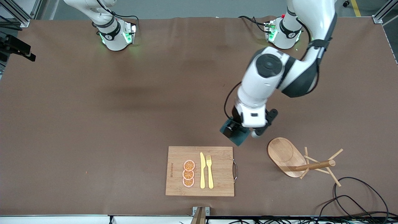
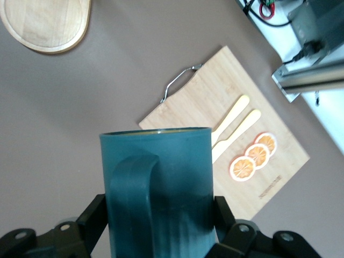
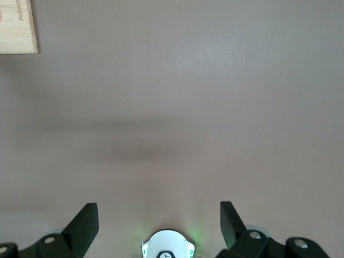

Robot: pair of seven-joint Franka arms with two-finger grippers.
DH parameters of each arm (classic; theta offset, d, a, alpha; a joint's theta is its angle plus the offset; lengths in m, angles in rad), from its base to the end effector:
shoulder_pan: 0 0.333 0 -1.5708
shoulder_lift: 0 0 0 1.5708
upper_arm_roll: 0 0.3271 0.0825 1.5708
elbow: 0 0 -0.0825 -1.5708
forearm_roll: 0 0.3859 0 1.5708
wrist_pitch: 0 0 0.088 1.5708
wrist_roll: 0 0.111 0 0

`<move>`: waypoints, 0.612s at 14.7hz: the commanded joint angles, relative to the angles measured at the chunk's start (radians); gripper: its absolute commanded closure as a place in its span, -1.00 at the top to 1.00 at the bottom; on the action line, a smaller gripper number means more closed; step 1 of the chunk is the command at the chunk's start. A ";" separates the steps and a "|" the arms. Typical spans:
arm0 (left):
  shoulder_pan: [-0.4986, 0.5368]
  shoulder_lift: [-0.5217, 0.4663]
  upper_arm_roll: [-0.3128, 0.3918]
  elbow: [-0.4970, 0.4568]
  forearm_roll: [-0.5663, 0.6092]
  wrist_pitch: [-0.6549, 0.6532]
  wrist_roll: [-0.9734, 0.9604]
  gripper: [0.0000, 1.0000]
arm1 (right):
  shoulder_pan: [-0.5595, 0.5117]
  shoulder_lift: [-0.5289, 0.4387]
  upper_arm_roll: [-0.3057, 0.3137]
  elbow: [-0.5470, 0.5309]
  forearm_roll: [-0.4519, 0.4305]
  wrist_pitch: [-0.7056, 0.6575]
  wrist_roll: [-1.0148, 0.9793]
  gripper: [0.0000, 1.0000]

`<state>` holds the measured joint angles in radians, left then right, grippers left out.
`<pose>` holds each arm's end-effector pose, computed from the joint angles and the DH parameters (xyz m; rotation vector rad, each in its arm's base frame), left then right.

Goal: Transfer cup from left to right arm and place
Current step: 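Carry the mug toward the table middle while the right gripper approaches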

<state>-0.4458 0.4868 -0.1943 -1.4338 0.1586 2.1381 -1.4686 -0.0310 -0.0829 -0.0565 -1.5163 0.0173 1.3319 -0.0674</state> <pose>0.6018 -0.4064 0.4445 2.7336 1.1410 0.2383 0.5006 -0.0432 0.6810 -3.1082 0.0255 0.1550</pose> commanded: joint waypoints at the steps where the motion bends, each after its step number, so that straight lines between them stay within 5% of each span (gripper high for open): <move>1: -0.080 0.013 0.010 -0.007 0.106 -0.020 -0.068 0.23 | -0.018 0.017 0.010 0.002 -0.004 0.021 -0.009 1.00; 9: -0.304 0.140 0.012 -0.013 0.485 -0.044 -0.358 0.20 | -0.047 0.086 0.009 0.002 -0.010 0.095 -0.011 1.00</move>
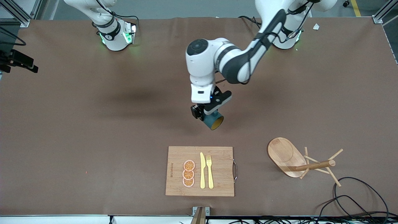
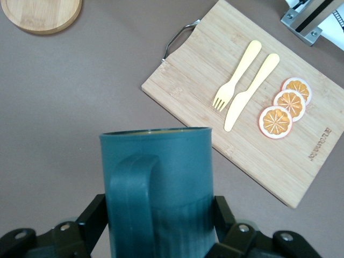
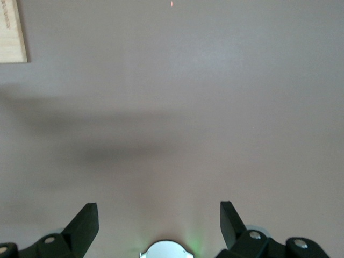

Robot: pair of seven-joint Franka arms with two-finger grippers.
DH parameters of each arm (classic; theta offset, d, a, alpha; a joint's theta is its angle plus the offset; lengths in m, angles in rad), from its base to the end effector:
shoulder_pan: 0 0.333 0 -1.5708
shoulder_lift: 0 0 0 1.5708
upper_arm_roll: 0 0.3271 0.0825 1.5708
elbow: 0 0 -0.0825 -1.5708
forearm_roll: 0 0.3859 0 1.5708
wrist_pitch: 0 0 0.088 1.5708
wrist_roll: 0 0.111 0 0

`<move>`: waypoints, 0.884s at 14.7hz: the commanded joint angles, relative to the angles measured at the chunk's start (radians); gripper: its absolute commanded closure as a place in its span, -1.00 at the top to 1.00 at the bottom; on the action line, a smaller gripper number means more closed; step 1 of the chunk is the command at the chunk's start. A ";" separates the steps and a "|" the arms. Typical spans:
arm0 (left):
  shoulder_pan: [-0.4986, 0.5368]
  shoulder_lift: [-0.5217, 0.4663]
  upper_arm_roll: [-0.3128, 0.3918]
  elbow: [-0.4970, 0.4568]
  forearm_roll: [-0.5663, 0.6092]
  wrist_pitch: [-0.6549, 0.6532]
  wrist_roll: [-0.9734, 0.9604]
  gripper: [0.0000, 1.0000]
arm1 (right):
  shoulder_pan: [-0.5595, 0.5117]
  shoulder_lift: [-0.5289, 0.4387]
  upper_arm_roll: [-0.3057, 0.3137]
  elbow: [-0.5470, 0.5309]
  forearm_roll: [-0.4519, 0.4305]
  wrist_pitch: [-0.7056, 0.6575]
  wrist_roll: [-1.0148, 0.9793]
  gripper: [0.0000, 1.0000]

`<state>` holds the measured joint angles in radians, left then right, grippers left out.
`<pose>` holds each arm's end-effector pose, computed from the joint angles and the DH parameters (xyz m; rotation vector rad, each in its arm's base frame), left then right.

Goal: Transfer cup from left to right arm and place
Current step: 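Carry the mug toward the table middle while the right gripper approaches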

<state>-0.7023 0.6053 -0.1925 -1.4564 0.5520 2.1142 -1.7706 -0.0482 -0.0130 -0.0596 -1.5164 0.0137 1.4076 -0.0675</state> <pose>0.4969 -0.5358 0.3495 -2.9083 -0.9637 -0.5864 0.5317 -0.0561 0.6505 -3.1148 0.0602 0.1468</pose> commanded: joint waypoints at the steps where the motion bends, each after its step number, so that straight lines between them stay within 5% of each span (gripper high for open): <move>1: -0.084 0.042 0.013 0.008 0.139 -0.040 -0.088 0.20 | -0.033 0.031 0.012 0.002 -0.006 0.022 -0.011 1.00; 13: -0.335 0.249 0.018 0.010 0.675 -0.307 -0.438 0.18 | -0.081 0.172 0.014 -0.013 -0.003 0.112 -0.012 1.00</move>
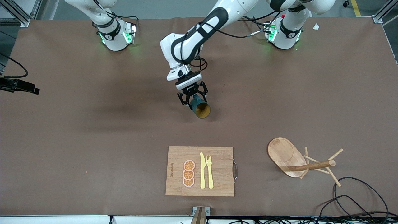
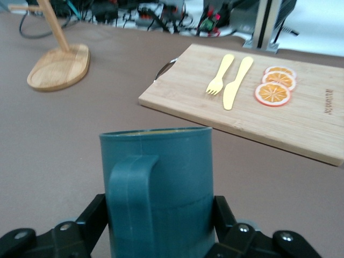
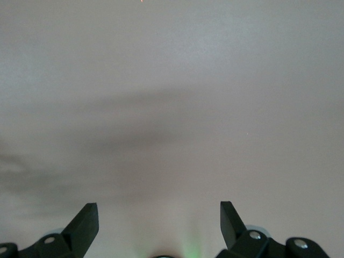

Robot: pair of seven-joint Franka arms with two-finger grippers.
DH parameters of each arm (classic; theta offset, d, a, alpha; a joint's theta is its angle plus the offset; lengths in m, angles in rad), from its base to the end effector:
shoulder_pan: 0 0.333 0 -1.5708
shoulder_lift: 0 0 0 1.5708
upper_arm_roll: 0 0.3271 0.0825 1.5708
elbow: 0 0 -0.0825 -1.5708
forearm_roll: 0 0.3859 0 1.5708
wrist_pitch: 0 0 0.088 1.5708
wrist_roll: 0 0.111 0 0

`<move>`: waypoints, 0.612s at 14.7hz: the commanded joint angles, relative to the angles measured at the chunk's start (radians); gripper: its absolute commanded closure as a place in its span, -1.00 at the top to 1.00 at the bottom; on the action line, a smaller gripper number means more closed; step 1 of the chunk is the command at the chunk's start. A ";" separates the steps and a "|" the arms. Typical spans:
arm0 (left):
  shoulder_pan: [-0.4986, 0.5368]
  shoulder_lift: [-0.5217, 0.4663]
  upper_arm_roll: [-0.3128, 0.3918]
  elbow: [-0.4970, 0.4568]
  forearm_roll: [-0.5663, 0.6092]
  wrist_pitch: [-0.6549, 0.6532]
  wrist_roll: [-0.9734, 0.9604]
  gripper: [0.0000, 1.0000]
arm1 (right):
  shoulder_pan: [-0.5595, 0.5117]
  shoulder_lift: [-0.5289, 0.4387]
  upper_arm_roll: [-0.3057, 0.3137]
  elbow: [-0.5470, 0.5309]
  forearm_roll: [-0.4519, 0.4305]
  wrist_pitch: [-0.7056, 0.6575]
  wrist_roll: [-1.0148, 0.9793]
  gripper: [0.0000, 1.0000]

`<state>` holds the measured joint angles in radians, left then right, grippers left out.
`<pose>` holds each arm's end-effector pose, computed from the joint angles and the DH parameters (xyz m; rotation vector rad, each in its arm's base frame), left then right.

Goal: Transfer cup from left to right arm and place
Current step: 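Carry the mug toward the table middle while the right gripper approaches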

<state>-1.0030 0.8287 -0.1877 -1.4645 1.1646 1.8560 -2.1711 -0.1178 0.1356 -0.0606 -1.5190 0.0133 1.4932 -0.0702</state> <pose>0.3529 -0.6158 0.1964 -2.5418 -0.5324 -1.2730 0.5777 -0.1003 0.5723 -3.1021 0.1682 0.2479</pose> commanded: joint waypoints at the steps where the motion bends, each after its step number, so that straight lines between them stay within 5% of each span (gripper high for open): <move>1: -0.048 0.042 0.013 0.016 0.091 -0.079 -0.047 0.18 | -0.008 0.033 0.015 -0.015 -0.003 0.041 -0.008 1.00; 9: -0.100 0.191 0.013 0.016 0.395 -0.159 -0.226 0.17 | 0.044 0.048 0.019 -0.148 0.010 0.205 0.111 1.00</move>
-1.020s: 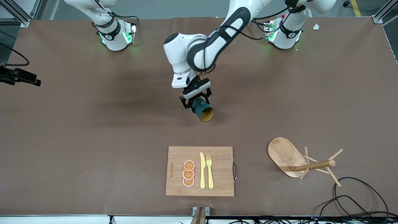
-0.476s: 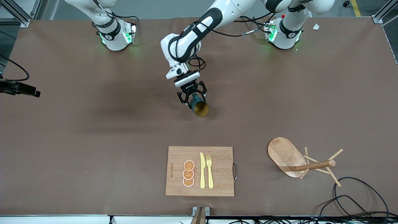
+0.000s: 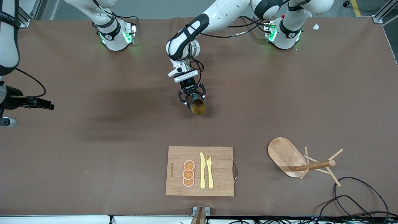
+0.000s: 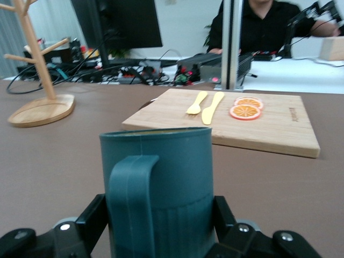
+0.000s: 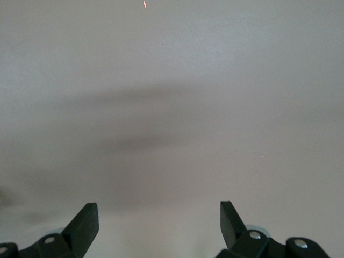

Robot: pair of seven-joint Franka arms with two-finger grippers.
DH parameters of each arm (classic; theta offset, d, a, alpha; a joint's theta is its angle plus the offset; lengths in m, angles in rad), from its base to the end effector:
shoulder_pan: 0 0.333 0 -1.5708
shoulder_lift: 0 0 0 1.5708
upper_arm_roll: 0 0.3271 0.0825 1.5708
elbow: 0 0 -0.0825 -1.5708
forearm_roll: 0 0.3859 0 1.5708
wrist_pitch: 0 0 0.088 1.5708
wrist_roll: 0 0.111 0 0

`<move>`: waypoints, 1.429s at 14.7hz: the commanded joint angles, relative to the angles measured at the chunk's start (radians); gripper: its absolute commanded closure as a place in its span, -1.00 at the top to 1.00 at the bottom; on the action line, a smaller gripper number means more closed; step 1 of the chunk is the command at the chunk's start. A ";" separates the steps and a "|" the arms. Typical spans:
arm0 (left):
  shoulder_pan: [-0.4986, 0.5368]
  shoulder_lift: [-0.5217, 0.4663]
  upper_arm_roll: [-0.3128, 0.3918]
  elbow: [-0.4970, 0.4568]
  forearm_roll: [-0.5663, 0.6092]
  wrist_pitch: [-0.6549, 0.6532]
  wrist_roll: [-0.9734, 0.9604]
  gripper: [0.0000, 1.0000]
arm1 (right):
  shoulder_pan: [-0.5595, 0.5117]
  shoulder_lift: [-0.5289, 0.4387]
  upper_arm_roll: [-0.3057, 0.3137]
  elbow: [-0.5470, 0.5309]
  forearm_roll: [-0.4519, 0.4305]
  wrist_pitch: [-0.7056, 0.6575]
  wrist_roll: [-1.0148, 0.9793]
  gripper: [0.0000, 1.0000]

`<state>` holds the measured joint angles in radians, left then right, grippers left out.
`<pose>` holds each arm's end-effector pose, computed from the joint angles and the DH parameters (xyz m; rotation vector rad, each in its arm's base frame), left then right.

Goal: Transfer cup from left to right arm and place
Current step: 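Carry the mug toward the table middle while the right gripper approaches, then set the mug upright on the table and open the left gripper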

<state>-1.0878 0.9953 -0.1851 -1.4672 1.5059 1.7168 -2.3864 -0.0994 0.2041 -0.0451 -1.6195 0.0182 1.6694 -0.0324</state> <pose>0.3134 -0.6151 0.1022 -2.3434 -0.3344 -1.6970 0.6054 -0.0841 0.4969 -3.1051 0.1788 0.2378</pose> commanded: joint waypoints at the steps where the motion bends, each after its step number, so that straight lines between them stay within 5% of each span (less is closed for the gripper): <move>1: -0.015 0.032 0.010 0.019 0.083 -0.023 -0.011 0.21 | 0.042 -0.020 0.004 -0.056 0.005 0.036 0.098 1.00; 5: -0.015 0.055 0.012 0.019 0.134 -0.029 -0.011 0.44 | 0.101 0.015 0.004 -0.056 0.006 0.047 0.205 1.00; 7: -0.018 0.054 0.012 0.019 0.129 -0.036 -0.013 0.99 | 0.130 0.015 0.004 -0.068 0.012 0.053 0.244 1.00; 13: -0.069 0.010 -0.031 0.024 0.028 -0.086 -0.010 1.00 | 0.185 0.015 0.004 -0.137 0.068 0.151 0.331 1.00; 21: -0.100 -0.142 -0.141 0.030 -0.267 -0.200 0.000 0.99 | 0.308 0.011 0.005 -0.227 0.085 0.240 0.359 1.00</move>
<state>-1.1908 0.9285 -0.3131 -1.4237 1.3149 1.5278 -2.3962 0.1677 0.2360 -0.0347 -1.7983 0.0864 1.8694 0.3139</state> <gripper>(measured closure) 0.000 0.000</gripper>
